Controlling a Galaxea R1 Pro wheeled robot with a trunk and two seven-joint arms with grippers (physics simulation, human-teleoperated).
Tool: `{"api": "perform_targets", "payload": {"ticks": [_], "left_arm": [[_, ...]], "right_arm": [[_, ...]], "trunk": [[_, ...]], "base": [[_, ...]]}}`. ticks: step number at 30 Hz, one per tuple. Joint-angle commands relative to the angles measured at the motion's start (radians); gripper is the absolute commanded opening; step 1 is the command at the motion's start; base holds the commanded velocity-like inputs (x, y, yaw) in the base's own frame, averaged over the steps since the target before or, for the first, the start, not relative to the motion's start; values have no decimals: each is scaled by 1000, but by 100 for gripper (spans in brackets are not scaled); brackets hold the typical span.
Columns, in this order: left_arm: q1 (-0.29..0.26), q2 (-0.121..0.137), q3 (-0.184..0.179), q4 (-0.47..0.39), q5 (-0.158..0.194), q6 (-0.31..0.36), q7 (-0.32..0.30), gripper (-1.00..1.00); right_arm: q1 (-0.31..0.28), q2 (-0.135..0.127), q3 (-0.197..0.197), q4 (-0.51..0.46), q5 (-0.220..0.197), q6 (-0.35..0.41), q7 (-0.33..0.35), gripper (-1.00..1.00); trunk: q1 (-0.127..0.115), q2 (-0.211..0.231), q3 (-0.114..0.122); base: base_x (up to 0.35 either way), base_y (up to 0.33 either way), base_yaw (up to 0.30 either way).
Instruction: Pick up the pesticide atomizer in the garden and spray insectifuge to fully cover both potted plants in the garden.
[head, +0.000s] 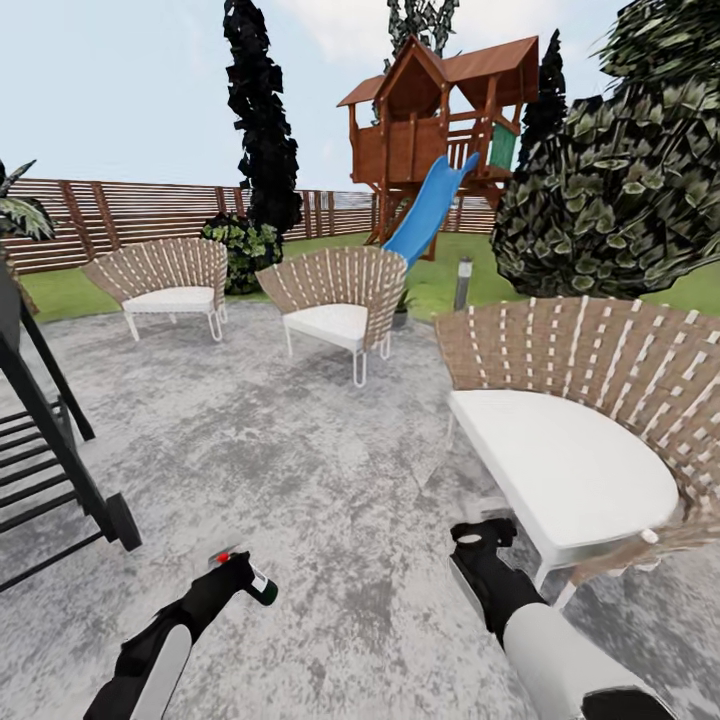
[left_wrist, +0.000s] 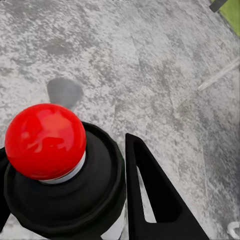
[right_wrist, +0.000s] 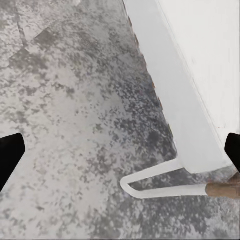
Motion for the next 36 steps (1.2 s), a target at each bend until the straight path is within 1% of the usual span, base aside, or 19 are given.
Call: {"api": "perform_targets", "payload": {"ticks": [1, 4, 6, 8, 9, 11, 16, 23, 30, 32, 34, 36], "left_arm": [[0, 0, 0, 1, 0, 0, 0, -100], [-2, 0, -1, 3, 0, 1, 0, -100], [-2, 0, -2, 3, 0, 1, 0, -100], [-2, -10, -2, 4, 0, 1, 0, -100], [-2, -14, -2, 4, -1, 1, 0, -100], [-3, -16, -2, 4, -1, 1, 0, -100], [-4, -17, -2, 4, -1, 1, 0, -100], [-4, -17, -2, 4, -2, 0, 0, -100], [-4, -18, -2, 4, -3, -2, 0, -100], [-4, -17, -2, 3, -4, -2, 0, -100], [-4, -17, -2, 2, -4, -2, 0, -100], [-4, -17, -2, -2, -3, -2, 0, -100]], "right_arm": [[0, 0, -1, 38, 2, -26, -2, 100], [1, 5, 5, 73, 5, -53, -6, 100], [1, 0, 4, 82, 6, -56, 0, 100], [1, -3, 5, 85, 12, -65, 2, 100], [1, -3, 6, 81, 13, -82, 1, 100], [1, -2, 6, 77, 12, -103, -5, 100], [1, 5, 3, 74, 13, -104, -11, 100], [1, 4, 4, 76, 13, -100, -11, 100], [1, 2, 4, 77, 13, -98, -9, 100], [1, -1, 2, 79, 7, -57, 1, 100], [1, -1, 0, 89, 2, 16, 11, 100], [1, -4, -4, 97, 0, 35, 48, 100]], "trunk": [[0, 0, 0], [0, 0, 0], [0, 0, 0], [0, 0, 0], [0, 0, 0], [0, 0, 0], [0, 0, 0], [0, 0, 0], [0, 0, 0], [0, 0, 0], [0, 0, 0], [0, 0, 0]], "base": [[296, 178, 0], [288, 219, 0], [285, 234, 0], [284, 235, 0], [284, 229, 0], [284, 226, 0], [284, 225, -11], [285, 201, -254], [311, 50, -294], [318, 1, -294], [319, 0, -294], [320, 0, -294]]}}
